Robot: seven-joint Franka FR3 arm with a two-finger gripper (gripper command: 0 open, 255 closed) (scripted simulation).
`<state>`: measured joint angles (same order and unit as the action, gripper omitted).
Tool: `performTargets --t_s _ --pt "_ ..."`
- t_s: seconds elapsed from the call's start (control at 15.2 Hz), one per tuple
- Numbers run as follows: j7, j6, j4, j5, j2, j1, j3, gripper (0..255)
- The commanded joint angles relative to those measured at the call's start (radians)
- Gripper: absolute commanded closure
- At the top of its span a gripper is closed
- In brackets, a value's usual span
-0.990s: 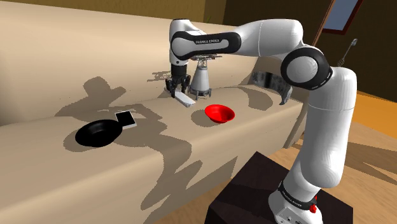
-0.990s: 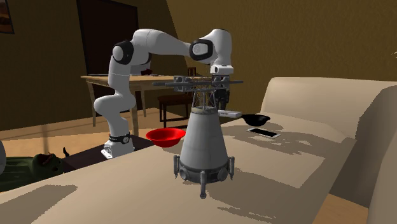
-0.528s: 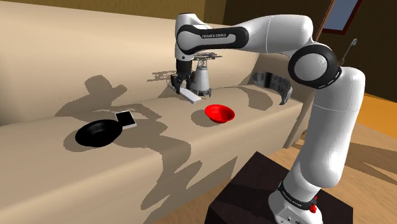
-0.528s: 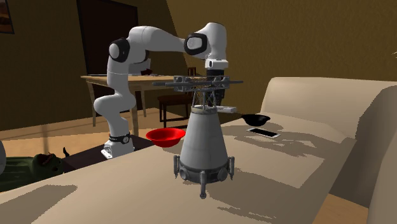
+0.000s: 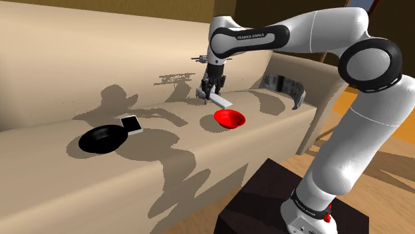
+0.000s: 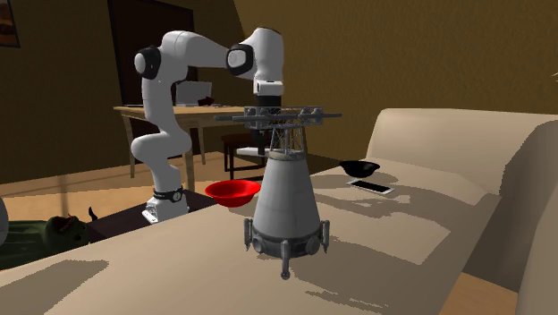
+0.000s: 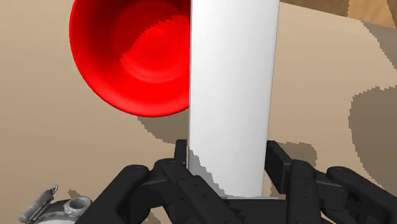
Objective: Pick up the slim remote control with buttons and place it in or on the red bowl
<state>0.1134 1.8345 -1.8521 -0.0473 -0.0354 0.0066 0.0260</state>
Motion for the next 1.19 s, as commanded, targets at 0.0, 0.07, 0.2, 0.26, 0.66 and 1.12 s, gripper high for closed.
performTargets --t_s 0.0,0.07,0.2,0.26,0.66,1.12 --pt "-0.039 0.017 -0.080 0.001 -0.065 -0.018 -0.020 255" --pt "-0.056 0.020 -0.111 0.000 -0.094 -0.026 -0.030 255" --pt "-0.090 0.025 -0.170 -0.003 -0.149 -0.041 -0.050 255" --pt "-0.108 0.027 -0.197 -0.006 -0.176 -0.049 -0.061 255" --pt "-0.140 0.081 -0.295 -0.013 -0.221 -0.065 -0.084 255" --pt "-0.136 0.177 -0.372 -0.015 -0.203 -0.066 -0.086 255"
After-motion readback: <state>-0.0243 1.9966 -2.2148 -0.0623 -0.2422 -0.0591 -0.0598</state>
